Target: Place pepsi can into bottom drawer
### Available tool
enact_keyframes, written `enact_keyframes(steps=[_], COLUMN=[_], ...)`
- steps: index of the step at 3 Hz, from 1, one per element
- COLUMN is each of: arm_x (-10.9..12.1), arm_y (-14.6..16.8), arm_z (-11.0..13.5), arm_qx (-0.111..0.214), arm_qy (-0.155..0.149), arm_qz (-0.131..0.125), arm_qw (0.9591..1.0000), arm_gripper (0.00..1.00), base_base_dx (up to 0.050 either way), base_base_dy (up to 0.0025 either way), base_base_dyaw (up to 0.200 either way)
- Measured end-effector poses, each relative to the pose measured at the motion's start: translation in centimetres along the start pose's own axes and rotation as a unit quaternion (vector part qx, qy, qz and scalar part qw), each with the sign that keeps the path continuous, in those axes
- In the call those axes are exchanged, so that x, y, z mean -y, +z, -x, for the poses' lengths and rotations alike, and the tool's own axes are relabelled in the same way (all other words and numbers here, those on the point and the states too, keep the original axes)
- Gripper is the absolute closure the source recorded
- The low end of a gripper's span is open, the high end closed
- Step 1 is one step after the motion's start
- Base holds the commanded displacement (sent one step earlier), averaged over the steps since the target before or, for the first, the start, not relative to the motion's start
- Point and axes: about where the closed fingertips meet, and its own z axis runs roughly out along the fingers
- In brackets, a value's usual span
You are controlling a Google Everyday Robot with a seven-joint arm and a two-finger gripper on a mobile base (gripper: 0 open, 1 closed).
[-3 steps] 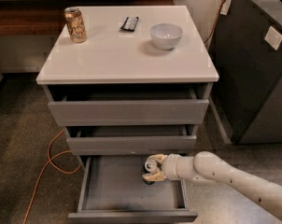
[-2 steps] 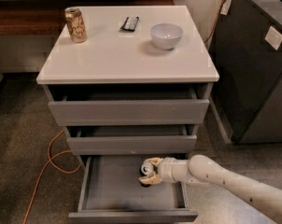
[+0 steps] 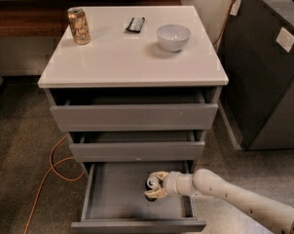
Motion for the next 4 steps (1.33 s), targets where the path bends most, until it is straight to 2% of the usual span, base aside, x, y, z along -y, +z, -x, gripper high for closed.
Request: enact_keyframes(steps=[1,4], arm_x=[-0.1,0.5], arm_y=[2.1,5.4], arm_z=[-3.4,-9.1], arm_qx=[-0.003,-0.03], arm_qy=[0.015,0.024], arm_qz=[-0.001,-0.023], arm_qw=[0.9999,0.999], arm_gripper=[1.0,1.0], base_base_dx=[0.0,0.0], base_base_dy=[0.0,0.0], base_base_dyaw=[0.0,0.0])
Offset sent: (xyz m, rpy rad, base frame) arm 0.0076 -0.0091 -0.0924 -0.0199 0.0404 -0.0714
